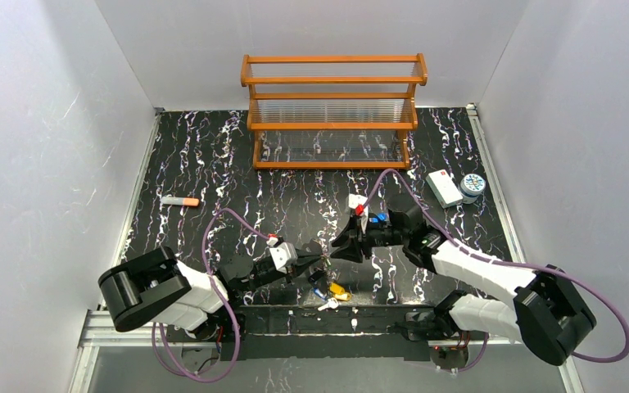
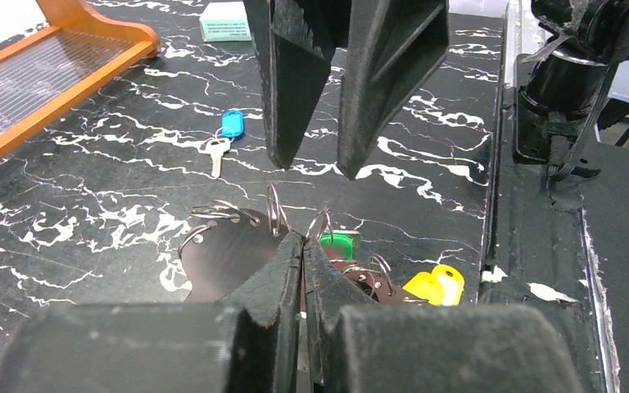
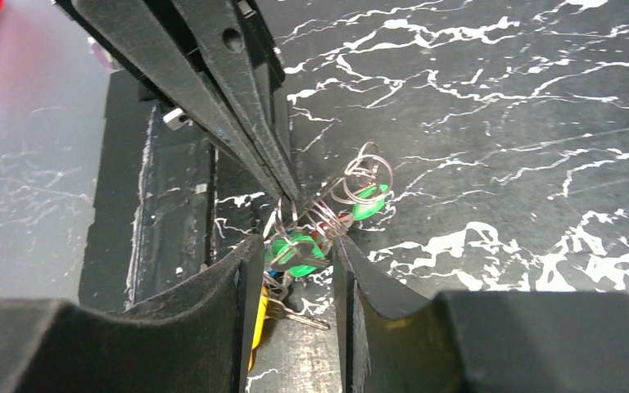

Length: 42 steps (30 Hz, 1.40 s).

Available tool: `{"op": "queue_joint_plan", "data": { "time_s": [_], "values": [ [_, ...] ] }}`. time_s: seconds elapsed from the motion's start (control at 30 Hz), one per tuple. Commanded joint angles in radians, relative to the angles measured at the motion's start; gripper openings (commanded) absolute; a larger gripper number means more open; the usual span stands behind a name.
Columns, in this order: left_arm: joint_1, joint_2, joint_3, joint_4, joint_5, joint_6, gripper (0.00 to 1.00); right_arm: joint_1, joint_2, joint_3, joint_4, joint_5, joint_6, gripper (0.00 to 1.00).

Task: Put the keys on the keyring
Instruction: Adjust the key on the keyring.

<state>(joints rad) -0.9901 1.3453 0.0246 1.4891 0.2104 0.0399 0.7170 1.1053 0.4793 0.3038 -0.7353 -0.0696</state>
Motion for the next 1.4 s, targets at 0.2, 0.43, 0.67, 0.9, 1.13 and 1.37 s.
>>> {"op": "queue_joint_plan", "data": {
  "time_s": [0.2, 0.43, 0.67, 0.9, 1.13, 1.37],
  "values": [
    [-0.001, 0.003, 0.011, 0.082, 0.008, -0.006, 0.00, -0.004, 0.114, 0.007, 0.116, -0.170, 0.024, 0.36],
    [-0.001, 0.003, 0.009, 0.082, 0.001, -0.006, 0.00, -0.004, 0.172, 0.018, 0.113, -0.191, 0.009, 0.13],
    [-0.001, 0.006, 0.010, 0.082, -0.001, -0.003, 0.00, -0.005, 0.187, 0.011, 0.079, -0.164, -0.018, 0.01],
    [-0.002, 0.008, 0.018, 0.083, 0.006, -0.002, 0.00, -0.005, 0.229, 0.005, 0.081, -0.138, -0.015, 0.01],
    [-0.001, 0.007, 0.024, 0.083, 0.019, 0.000, 0.00, -0.004, 0.299, 0.052, 0.064, -0.117, 0.001, 0.01],
    [-0.002, 0.013, 0.023, 0.083, 0.021, -0.004, 0.00, -0.004, 0.258, 0.060, 0.073, -0.094, 0.009, 0.15]
  ]
}}
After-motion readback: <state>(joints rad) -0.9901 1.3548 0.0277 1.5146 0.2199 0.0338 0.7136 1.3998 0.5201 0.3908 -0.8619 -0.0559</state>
